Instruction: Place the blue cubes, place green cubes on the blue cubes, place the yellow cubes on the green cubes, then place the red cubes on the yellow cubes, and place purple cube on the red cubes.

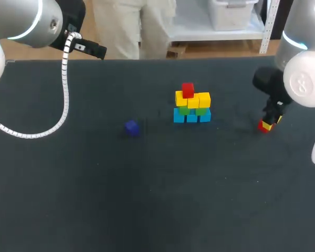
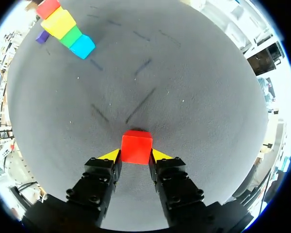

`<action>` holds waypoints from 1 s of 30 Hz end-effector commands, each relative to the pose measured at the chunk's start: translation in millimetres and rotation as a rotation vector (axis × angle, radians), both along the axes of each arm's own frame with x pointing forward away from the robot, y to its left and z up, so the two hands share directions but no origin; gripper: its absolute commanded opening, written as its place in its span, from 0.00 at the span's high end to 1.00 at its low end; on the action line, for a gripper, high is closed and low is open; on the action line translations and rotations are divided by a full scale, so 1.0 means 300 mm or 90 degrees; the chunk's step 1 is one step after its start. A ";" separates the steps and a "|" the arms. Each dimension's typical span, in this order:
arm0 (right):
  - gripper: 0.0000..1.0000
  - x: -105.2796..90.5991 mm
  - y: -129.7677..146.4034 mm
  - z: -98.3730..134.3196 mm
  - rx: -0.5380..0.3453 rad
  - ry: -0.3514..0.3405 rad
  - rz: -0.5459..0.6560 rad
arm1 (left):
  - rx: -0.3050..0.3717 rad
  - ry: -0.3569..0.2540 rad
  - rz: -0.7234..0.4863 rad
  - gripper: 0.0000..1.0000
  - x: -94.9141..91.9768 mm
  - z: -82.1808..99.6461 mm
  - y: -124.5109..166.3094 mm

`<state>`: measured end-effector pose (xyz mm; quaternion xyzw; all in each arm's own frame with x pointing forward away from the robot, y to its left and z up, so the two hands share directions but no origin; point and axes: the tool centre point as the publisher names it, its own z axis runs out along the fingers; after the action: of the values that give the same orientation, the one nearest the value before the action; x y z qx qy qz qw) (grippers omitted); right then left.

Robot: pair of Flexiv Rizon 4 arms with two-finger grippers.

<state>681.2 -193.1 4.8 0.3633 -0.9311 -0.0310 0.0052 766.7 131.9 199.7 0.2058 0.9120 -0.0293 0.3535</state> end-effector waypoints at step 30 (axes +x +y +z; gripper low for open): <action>1.00 0.172 0.187 0.482 0.048 -0.131 0.304 | -0.002 0.001 -0.004 0.00 0.001 0.001 0.006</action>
<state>723.2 -145.8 145.3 0.5689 -0.8148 -0.0230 -0.1092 766.8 132.0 199.8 0.2056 0.9121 -0.0293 0.3536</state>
